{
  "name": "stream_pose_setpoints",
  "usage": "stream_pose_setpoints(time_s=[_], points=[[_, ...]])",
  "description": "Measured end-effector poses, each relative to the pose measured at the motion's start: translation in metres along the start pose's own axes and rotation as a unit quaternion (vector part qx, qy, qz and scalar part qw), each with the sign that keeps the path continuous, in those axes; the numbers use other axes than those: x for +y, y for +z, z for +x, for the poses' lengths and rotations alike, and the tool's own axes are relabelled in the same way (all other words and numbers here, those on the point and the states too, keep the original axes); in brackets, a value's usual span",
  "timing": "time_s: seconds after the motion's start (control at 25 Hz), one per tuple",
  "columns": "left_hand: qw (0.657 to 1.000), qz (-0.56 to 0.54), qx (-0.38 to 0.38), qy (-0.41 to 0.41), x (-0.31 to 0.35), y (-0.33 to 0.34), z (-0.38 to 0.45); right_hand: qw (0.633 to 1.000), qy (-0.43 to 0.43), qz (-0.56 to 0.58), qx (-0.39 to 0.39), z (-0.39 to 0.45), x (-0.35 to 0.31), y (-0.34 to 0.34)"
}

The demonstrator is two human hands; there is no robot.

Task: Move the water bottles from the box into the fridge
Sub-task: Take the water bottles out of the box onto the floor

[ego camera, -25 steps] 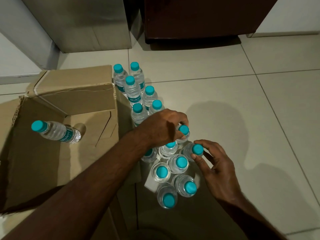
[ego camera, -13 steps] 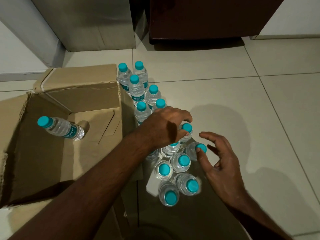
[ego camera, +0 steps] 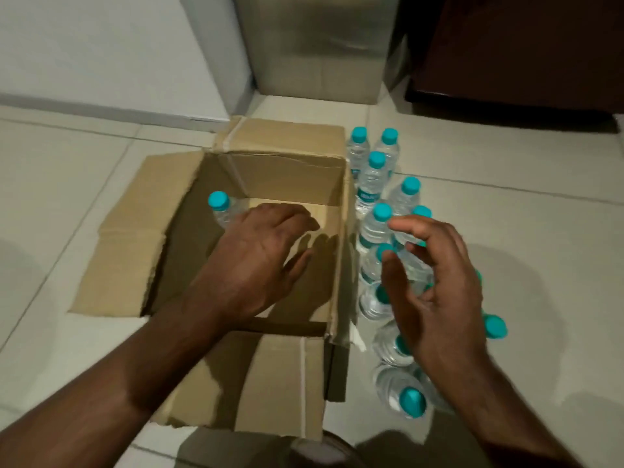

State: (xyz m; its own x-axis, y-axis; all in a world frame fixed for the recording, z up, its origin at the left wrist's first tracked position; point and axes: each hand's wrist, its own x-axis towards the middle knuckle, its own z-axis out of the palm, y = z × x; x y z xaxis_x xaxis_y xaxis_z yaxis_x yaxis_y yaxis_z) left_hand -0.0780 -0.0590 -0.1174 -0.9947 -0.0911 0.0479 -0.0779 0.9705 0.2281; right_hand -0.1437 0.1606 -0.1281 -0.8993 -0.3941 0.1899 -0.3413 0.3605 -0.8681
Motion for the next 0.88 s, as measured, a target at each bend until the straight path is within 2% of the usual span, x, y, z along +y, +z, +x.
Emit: stream_pose_setpoints(time_s=[0.16, 0.32, 0.4, 0.6, 0.88], points=[[0.994, 0.048, 0.047, -0.092, -0.052, -0.013, -0.045, 0.995, -0.042, 0.025, -0.092, 0.025, -0.039, 0.067], [0.977, 0.063, 0.063, -0.193, -0.08, -0.011, -0.072, 0.971, -0.043, -0.033, -0.233, 0.056, -0.062, 0.124], [0.967, 0.047, 0.061, -0.244, -0.087, -0.005, -0.08, 0.959, -0.034, -0.062, -0.275, 0.068, -0.065, 0.15], [0.949, -0.033, 0.064, -0.306, -0.094, 0.011, -0.091, 0.956, 0.004, -0.119, -0.266, 0.09, -0.057, 0.202], [0.938, -0.092, 0.074, -0.326, -0.09, 0.015, -0.091, 0.946, -0.027, -0.157, -0.284, 0.098, -0.038, 0.227]])
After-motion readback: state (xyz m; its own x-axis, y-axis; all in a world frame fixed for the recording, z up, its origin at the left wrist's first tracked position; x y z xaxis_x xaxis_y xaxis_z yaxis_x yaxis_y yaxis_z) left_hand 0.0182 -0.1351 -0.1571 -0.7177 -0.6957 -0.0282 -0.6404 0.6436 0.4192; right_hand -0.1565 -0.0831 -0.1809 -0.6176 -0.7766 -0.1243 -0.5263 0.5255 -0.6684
